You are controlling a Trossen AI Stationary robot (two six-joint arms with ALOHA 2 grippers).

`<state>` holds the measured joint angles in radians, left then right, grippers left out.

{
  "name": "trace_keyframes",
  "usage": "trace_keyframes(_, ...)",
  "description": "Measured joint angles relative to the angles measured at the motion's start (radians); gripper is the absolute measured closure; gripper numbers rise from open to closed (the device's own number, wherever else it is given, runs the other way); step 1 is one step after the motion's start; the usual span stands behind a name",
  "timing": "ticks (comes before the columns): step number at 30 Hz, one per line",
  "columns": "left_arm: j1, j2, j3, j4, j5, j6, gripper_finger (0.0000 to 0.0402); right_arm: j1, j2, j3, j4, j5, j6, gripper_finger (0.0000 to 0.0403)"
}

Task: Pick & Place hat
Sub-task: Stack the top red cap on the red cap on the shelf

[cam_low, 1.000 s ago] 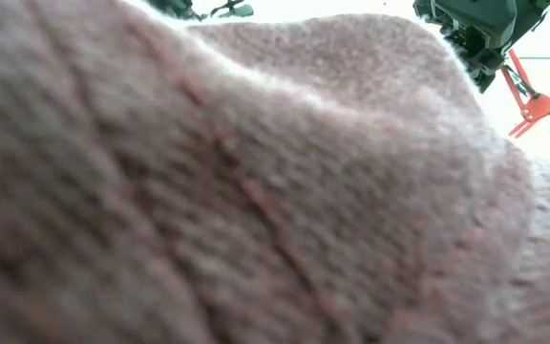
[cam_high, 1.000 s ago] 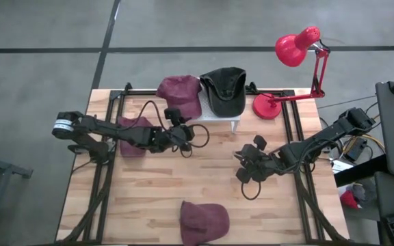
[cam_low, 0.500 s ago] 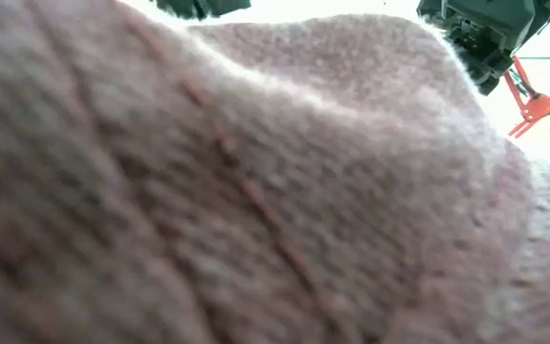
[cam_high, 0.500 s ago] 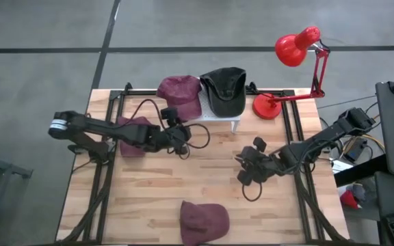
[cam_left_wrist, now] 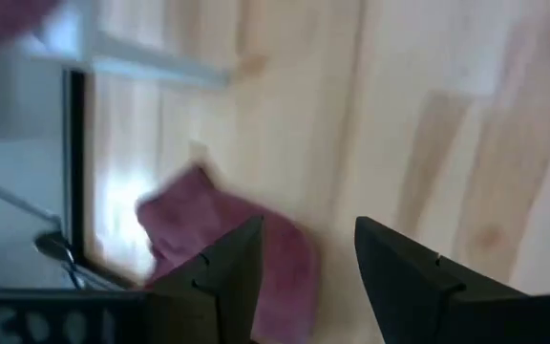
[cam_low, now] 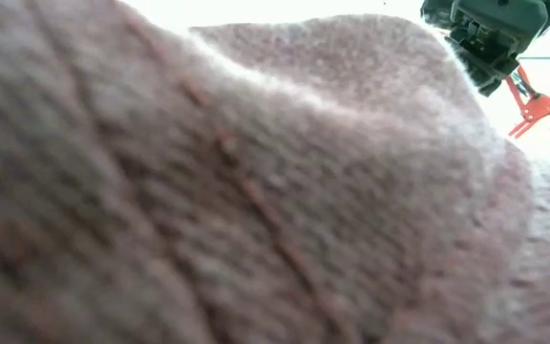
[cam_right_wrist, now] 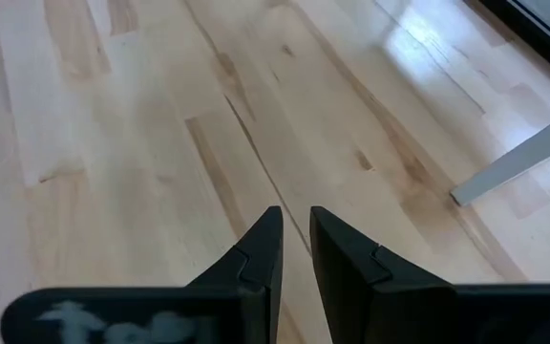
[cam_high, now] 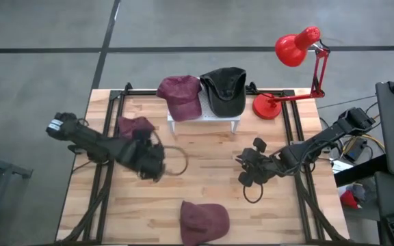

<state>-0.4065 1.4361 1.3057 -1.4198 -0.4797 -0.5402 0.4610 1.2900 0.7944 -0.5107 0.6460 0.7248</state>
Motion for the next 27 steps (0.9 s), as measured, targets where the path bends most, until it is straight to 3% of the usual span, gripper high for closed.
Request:
trace_keyframes(10,-0.232,0.0,-0.214,0.013,0.079,-0.389,0.0218,-0.001,0.0,0.0,0.07,0.004,0.024,0.0351)
trace_keyframes(18,-0.288,0.001,-0.376,0.107,0.025,-0.396,0.0218,-0.001,0.0,0.0,0.107,0.009,-0.01,0.0351)
trace_keyframes(27,-0.294,0.001,-0.435,0.137,-0.006,-0.373,0.0218,-0.001,0.0,0.001,0.11,0.009,0.025,0.0351)
